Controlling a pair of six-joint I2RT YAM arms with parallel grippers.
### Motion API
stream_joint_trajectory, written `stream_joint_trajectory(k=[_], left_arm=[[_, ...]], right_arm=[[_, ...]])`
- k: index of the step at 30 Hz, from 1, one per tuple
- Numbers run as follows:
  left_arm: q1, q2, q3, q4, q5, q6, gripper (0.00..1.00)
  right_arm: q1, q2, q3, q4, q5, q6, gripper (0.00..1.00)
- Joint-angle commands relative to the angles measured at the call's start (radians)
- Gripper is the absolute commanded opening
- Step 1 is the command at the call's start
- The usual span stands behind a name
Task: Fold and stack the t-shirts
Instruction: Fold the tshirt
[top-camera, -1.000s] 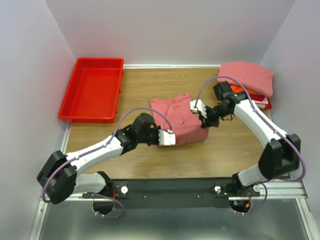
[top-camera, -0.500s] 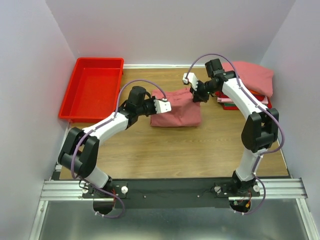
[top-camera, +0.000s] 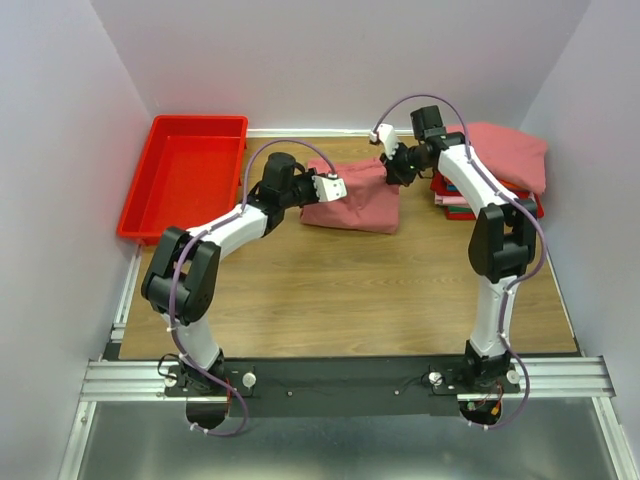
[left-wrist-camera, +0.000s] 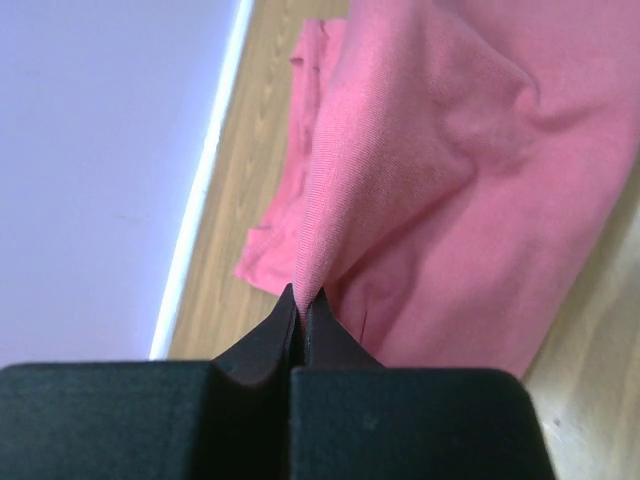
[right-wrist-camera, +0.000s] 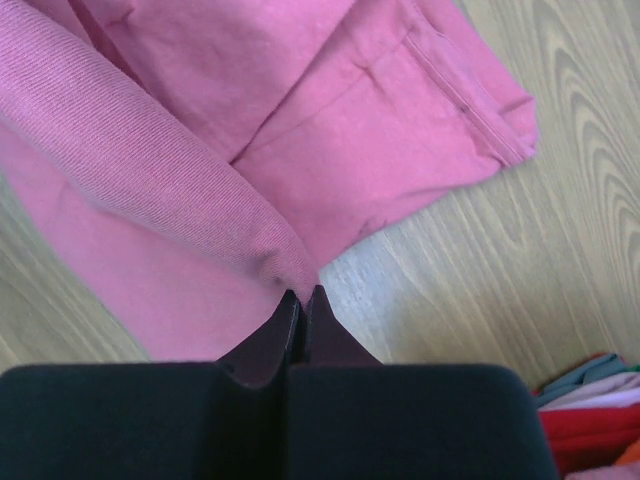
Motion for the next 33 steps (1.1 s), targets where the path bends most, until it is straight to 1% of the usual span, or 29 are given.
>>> stream_joint_trajectory(k=[1, 4, 5, 7, 8, 11, 12, 13, 17, 21, 23, 27, 30, 31, 33], left_arm=[[0.007, 0.01, 0.044, 0.1, 0.008, -0.011, 0.0], [0.006, -0.026, -0.004, 0.083, 0.057, -0.009, 0.0], [0.006, -0.06, -0.023, 0.069, 0.072, -0.008, 0.0], [-0.002, -0.103, -0.092, 0.055, 0.103, -0.004, 0.0], [-0.008, -0.15, -0.119, 0.052, 0.111, -0.003, 0.0], [-0.031, -0.246, -0.243, 0.042, 0.125, -0.003, 0.0], [-0.036, -0.263, -0.263, 0.035, 0.129, -0.006, 0.0], [-0.051, -0.278, -0.277, 0.026, 0.135, -0.006, 0.0], [-0.094, -0.367, -0.35, -0.047, 0.135, -0.018, 0.0], [-0.159, -0.465, -0.467, -0.061, 0.149, -0.046, 0.0], [-0.185, -0.517, -0.499, -0.073, 0.149, -0.069, 0.0], [-0.264, -0.602, -0.573, -0.112, 0.158, -0.104, 0.0], [-0.307, -0.678, -0.596, -0.141, 0.161, -0.167, 0.0], [-0.315, -0.721, -0.605, -0.143, 0.164, -0.2, 0.0], [-0.332, -0.761, -0.631, -0.138, 0.151, -0.221, 0.0]], right_arm=[[-0.024, -0.012, 0.016, 0.043, -0.009, 0.026, 0.0], [-0.027, -0.07, -0.06, 0.043, -0.061, -0.02, 0.0], [-0.025, -0.108, -0.086, 0.043, -0.087, -0.031, 0.0], [-0.025, -0.147, -0.166, 0.042, -0.116, -0.052, 0.0], [-0.025, -0.167, -0.201, 0.042, -0.139, -0.06, 0.0], [-0.025, -0.274, -0.356, 0.037, -0.188, -0.102, 0.0], [-0.025, -0.296, -0.357, 0.037, -0.203, -0.102, 0.0], [-0.025, -0.316, -0.425, 0.03, -0.219, -0.12, 0.0], [-0.024, -0.42, -0.566, 0.004, -0.295, -0.145, 0.0], [-0.019, -0.527, -0.698, -0.015, -0.32, -0.163, 0.0], [-0.012, -0.602, -0.773, -0.018, -0.326, -0.163, 0.0], [0.022, -0.722, -0.858, -0.064, -0.317, -0.154, 0.0], [0.042, -0.816, -0.892, -0.087, -0.297, -0.122, 0.0], [0.044, -0.834, -0.892, -0.09, -0.287, -0.117, 0.0], [0.044, -0.86, -0.863, -0.09, -0.276, -0.105, 0.0]])
